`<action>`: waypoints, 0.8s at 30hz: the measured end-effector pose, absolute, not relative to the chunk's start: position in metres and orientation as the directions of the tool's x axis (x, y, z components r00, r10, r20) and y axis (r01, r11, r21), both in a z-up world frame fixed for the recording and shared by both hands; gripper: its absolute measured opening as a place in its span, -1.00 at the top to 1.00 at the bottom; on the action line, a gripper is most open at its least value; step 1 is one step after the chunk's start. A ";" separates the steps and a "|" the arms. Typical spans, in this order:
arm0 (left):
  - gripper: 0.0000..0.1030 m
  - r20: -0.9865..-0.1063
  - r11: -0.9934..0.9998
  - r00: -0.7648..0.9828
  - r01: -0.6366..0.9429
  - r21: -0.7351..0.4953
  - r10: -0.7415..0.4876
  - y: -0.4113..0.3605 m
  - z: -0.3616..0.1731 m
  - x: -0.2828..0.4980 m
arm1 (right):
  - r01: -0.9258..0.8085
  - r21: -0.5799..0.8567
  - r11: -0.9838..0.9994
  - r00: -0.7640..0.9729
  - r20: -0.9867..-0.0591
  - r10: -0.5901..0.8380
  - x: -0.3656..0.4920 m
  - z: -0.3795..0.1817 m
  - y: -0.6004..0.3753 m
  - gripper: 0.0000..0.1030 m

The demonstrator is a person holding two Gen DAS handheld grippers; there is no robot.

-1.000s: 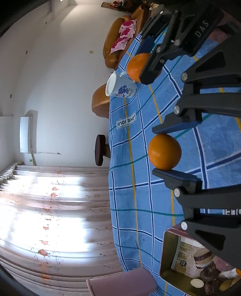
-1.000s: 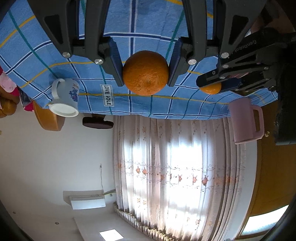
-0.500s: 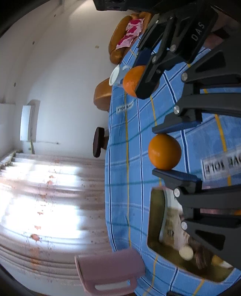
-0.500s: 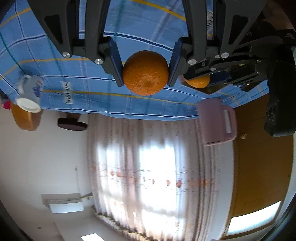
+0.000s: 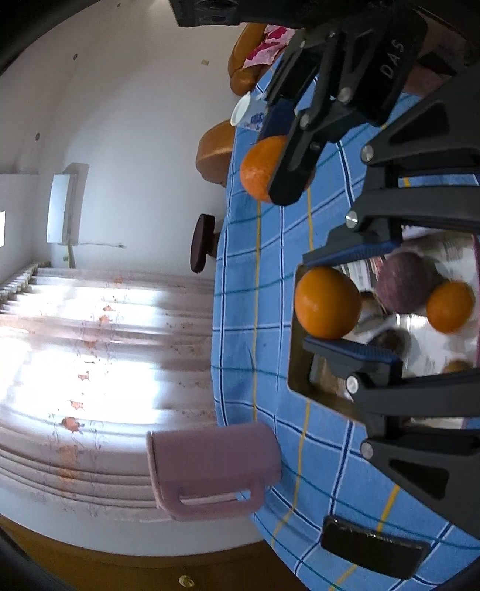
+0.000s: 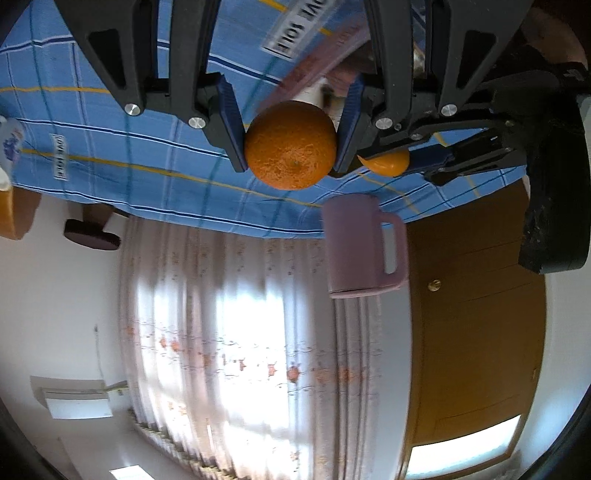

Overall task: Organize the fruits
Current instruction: 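Lower the orange into the tin with the left tool while the right tool releases its orange there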

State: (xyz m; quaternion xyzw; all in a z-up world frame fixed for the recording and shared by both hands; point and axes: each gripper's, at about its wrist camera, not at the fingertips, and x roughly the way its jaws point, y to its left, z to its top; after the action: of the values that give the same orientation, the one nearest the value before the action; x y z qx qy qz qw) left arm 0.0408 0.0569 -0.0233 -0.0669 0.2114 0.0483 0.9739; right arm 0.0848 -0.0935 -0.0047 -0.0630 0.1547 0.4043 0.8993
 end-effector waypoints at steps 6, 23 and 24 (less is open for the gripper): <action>0.23 -0.441 0.978 0.892 -0.170 -0.123 0.099 0.081 -0.033 0.034 | -0.780 0.009 0.625 0.582 -0.357 0.731 0.080 -0.011 -0.065 0.05; 0.25 -0.532 0.964 0.840 -0.218 -0.151 0.107 0.115 -0.067 0.025 | -0.816 0.015 0.578 0.478 -0.543 0.690 0.092 -0.052 -0.015 0.04; 0.24 -0.528 0.964 0.843 -0.216 -0.153 0.105 0.115 -0.067 0.023 | -0.820 0.018 0.572 0.467 -0.556 0.688 0.092 -0.055 -0.014 0.04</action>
State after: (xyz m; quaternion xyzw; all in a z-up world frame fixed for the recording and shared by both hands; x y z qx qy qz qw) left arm 0.0234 0.1154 -0.0674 -0.1038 0.2674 0.0840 0.9543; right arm 0.0920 -0.0139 -0.0548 -0.1268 0.2613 0.4451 0.8471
